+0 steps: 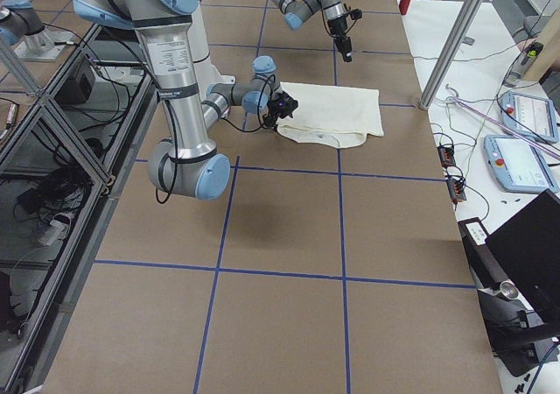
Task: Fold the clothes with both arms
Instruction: 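Move the left gripper to the near shirt edge while the right holds the collar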
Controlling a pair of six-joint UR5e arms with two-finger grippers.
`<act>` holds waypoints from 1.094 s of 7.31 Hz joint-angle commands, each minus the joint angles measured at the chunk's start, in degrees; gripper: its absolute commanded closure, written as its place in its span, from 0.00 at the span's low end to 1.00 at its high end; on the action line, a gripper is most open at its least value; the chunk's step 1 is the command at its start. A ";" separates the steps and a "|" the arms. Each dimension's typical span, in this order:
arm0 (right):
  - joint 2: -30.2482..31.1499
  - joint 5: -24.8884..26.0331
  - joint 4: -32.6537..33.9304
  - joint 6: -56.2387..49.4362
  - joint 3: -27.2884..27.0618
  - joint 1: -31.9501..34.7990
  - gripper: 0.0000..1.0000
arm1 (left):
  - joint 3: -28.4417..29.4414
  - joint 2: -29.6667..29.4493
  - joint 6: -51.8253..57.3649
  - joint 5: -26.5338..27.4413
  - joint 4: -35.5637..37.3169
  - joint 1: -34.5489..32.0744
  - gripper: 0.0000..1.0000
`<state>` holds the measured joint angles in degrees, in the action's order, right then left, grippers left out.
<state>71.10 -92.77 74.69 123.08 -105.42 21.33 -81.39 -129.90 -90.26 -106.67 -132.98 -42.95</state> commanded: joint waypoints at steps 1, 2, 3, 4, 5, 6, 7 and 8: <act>-0.35 -0.04 1.24 0.05 0.13 -0.15 0.13 | 0.00 0.00 0.00 -0.02 0.09 0.06 0.52; -0.61 -0.30 2.03 0.14 -0.31 -0.06 0.63 | 0.00 0.00 0.00 -0.03 0.00 0.06 0.52; -1.05 -0.65 2.39 -0.12 -0.32 0.28 1.00 | -0.09 -0.09 -0.09 -0.03 0.00 0.06 0.52; -0.97 -0.74 2.30 -0.30 -0.66 0.29 1.00 | -0.09 -0.09 -0.09 0.06 0.09 0.06 0.52; -0.44 -0.83 1.78 -0.30 -1.02 0.38 1.00 | -0.17 0.09 -0.09 -0.02 0.35 0.06 0.51; -0.18 -0.83 1.77 -0.30 -1.63 0.46 1.00 | -0.18 0.00 -0.18 -0.03 0.35 0.06 0.50; 0.26 -0.83 2.21 -0.21 -3.98 0.55 1.00 | -0.35 0.00 -0.18 -0.03 0.44 0.06 0.50; 2.61 -0.75 2.21 0.05 -7.31 0.55 1.00 | -1.05 0.35 -1.74 -0.03 0.44 0.32 0.49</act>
<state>71.69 -93.58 76.77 122.90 -109.27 21.83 -81.85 -129.80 -90.80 -106.70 -132.58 -42.81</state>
